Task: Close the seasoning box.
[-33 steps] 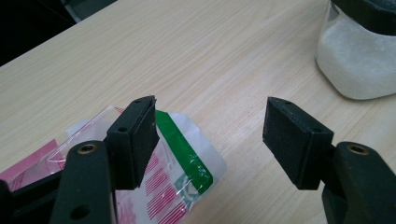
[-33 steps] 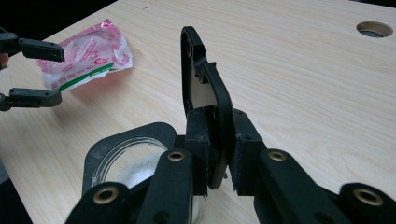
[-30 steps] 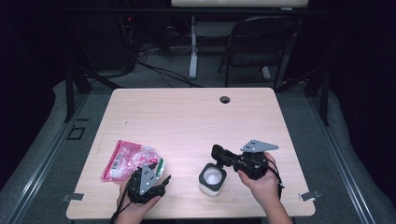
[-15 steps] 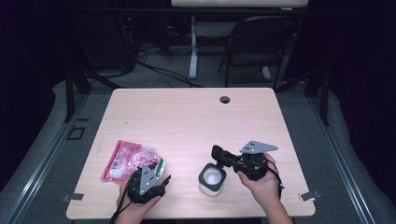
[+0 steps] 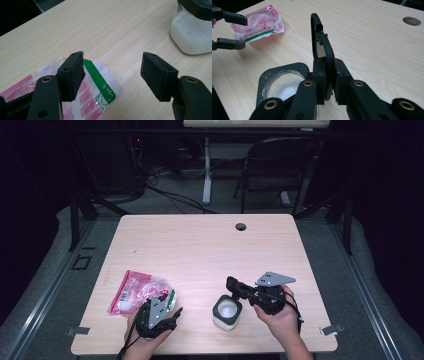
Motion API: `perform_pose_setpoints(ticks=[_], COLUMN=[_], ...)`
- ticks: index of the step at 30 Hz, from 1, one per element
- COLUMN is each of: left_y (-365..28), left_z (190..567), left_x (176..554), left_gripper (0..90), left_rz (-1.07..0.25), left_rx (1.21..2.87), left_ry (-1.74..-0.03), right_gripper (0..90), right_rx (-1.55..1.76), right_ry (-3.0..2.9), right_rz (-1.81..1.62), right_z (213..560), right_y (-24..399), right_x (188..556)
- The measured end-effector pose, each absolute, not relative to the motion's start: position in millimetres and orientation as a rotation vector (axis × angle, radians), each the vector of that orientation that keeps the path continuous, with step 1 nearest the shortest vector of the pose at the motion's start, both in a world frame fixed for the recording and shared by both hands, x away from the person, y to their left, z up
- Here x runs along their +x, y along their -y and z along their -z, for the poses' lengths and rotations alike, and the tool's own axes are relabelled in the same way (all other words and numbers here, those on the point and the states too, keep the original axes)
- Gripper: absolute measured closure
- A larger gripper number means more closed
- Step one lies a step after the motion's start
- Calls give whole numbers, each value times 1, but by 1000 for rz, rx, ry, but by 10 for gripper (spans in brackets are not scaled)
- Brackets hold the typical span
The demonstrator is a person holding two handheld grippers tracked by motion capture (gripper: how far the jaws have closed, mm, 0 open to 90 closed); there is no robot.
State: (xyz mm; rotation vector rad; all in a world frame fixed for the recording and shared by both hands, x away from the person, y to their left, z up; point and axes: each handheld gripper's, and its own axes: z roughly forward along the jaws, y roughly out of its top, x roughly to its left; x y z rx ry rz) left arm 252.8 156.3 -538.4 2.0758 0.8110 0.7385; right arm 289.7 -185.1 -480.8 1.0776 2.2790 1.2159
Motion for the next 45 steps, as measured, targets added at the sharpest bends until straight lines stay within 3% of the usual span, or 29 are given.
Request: perform_pose_setpoints(ticks=[15,29,45], left_y=[-157,-159,-160], left_z=[538,538,536], left_x=[253,253,253], left_gripper=[358,358,358], left_rz=[-740,-741,-746], left_rx=[2076,2074,2067], left_ry=[-810,-817,-822], right_gripper=[781,640,626], right_rx=[1027,979,895], right_ry=[-2293,-2330,-2363], right_rz=[-1212,-1235,-1187], right_z=[476,474,476], right_y=[179,171,158], right_x=[284,279,270])
